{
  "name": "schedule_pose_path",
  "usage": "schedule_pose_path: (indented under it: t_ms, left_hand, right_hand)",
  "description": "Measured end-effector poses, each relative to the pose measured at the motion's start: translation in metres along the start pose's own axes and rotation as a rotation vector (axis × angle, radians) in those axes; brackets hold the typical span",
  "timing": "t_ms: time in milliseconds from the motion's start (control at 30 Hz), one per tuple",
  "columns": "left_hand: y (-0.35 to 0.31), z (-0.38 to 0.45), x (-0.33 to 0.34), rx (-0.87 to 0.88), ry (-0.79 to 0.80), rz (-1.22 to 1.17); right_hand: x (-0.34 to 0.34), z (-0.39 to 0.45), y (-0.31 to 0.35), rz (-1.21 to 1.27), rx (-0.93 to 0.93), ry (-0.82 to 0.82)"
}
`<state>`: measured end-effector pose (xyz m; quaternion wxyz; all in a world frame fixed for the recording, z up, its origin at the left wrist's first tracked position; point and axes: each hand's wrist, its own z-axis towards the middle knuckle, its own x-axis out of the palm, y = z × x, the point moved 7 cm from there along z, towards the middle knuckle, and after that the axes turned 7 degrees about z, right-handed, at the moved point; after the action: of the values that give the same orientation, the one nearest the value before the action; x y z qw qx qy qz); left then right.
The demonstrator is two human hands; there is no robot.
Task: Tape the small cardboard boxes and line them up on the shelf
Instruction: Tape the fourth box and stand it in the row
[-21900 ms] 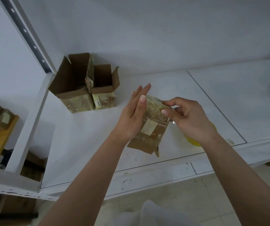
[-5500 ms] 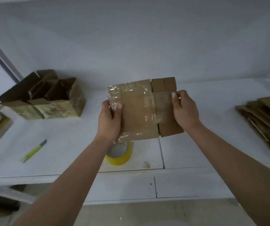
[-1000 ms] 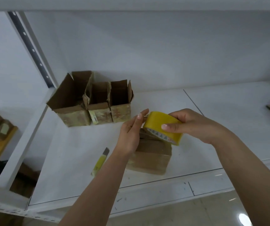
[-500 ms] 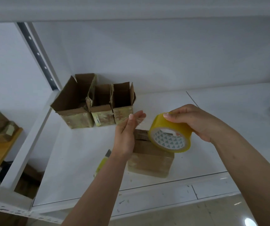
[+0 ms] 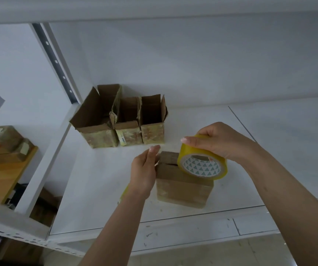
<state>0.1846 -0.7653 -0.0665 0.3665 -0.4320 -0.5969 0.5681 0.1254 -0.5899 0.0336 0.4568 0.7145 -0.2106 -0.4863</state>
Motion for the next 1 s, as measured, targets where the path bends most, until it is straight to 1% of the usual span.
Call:
schedule_pose_path:
  t_ms: [67,233,467,600,700,900,1000]
  left_hand:
    - [0.008,-0.003,-0.001,-0.036,-0.016,-0.05]
    - [0.02,-0.003,-0.003,-0.128,-0.04,-0.176]
    - [0.035,0.0,-0.004,-0.164,-0.022,-0.166]
    - [0.047,-0.007,0.005,-0.158,0.075,-0.106]
    - [0.057,-0.008,0.01,-0.248,0.111,-0.14]
    - [0.074,-0.01,0.015,-0.411,0.077,-0.25]
    - [0.083,-0.01,0.015,-0.454,0.006,-0.357]
  right_hand:
    - [-0.001,-0.001,-0.001,0.045,-0.022,-0.028]
    - [0.008,-0.005,-0.005,0.173,-0.058,-0.038]
    - [0.016,-0.002,0.0,0.191,-0.1,-0.141]
    - [0.02,-0.002,0.001,0.218,-0.118,-0.154]
    - [0.019,-0.002,-0.002,0.239,-0.123,-0.177]
    - [0.02,0.0,-0.004,0.23,-0.131,-0.193]
    - [0.019,0.001,-0.006,0.212,-0.129,-0.186]
